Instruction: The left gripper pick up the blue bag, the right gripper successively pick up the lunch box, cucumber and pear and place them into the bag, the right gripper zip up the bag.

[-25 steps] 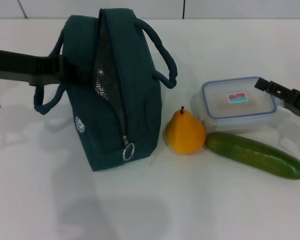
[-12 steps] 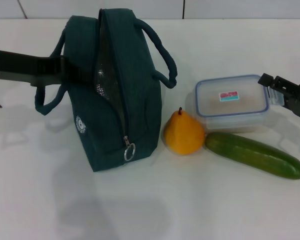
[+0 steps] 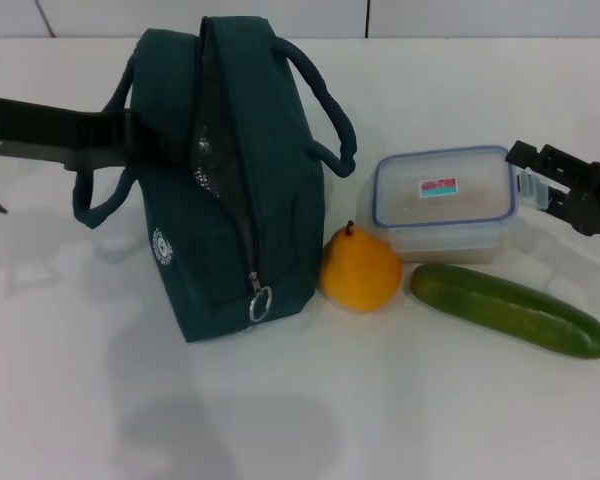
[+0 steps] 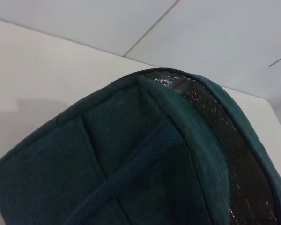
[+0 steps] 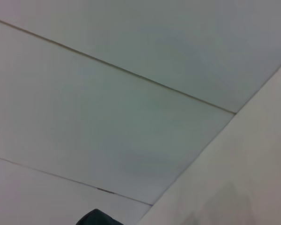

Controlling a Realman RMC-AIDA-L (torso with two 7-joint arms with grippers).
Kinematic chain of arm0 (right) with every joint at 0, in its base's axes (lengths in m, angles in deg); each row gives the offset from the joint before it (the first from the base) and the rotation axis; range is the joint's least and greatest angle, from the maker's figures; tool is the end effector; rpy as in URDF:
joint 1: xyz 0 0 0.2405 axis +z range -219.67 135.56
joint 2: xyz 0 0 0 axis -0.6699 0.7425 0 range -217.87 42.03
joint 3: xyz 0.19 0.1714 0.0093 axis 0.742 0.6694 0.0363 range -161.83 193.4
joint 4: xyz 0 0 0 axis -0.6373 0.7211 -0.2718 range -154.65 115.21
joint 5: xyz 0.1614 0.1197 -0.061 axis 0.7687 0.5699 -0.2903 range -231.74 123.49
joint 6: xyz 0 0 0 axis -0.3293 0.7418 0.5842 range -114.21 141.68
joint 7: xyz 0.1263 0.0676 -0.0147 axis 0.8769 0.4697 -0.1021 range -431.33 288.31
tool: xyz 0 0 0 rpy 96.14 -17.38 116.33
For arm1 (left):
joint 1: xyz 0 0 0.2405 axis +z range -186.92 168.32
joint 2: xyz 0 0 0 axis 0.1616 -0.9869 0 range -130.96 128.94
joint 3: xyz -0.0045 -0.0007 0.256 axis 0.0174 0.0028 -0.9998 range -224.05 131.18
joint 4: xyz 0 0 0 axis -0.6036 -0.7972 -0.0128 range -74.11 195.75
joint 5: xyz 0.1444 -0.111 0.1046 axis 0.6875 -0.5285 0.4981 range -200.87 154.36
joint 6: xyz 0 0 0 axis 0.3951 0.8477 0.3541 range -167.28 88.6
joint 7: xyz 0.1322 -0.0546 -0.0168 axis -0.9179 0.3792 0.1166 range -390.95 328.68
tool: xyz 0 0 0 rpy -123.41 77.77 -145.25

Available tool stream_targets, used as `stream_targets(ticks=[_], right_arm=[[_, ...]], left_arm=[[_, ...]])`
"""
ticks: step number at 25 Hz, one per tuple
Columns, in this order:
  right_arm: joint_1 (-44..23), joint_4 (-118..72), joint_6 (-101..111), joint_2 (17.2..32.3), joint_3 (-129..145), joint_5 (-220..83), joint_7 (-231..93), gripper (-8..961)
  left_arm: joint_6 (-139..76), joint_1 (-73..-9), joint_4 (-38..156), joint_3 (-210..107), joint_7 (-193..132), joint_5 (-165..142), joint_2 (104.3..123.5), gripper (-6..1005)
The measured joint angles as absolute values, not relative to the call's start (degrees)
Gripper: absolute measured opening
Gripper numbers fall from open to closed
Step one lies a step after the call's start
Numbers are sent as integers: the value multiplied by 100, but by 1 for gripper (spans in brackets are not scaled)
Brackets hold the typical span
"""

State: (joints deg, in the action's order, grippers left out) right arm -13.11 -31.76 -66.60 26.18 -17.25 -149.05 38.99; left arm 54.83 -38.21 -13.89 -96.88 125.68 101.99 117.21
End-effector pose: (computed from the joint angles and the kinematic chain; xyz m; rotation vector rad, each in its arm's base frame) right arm 0.3059 0.3277 -0.0007 -1.9228 1.8172 1.2914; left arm -0.2075 0.3503 0.0728 -2.3244 -1.6701 -0.3966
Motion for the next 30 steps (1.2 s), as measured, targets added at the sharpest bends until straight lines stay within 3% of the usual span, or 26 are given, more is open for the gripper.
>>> stream_targets(ticks=[21, 24, 30], right_arm=[[-1292, -3167, -6574, 2631, -1849, -14849, 4241, 398], [-1291, -3167, -6610, 2624, -1842, -14767, 4247, 211], [-1330, -3163, -6619, 2642, -1832, -14656, 4251, 32]], left_arm=[[5490, -3966, -1098, -9688, 12381, 10161, 11663, 41], [5495, -3994, -1101, -9688, 12381, 10154, 11659, 41], [5499, -3997, -1103, -9683, 12381, 10150, 11650, 41]])
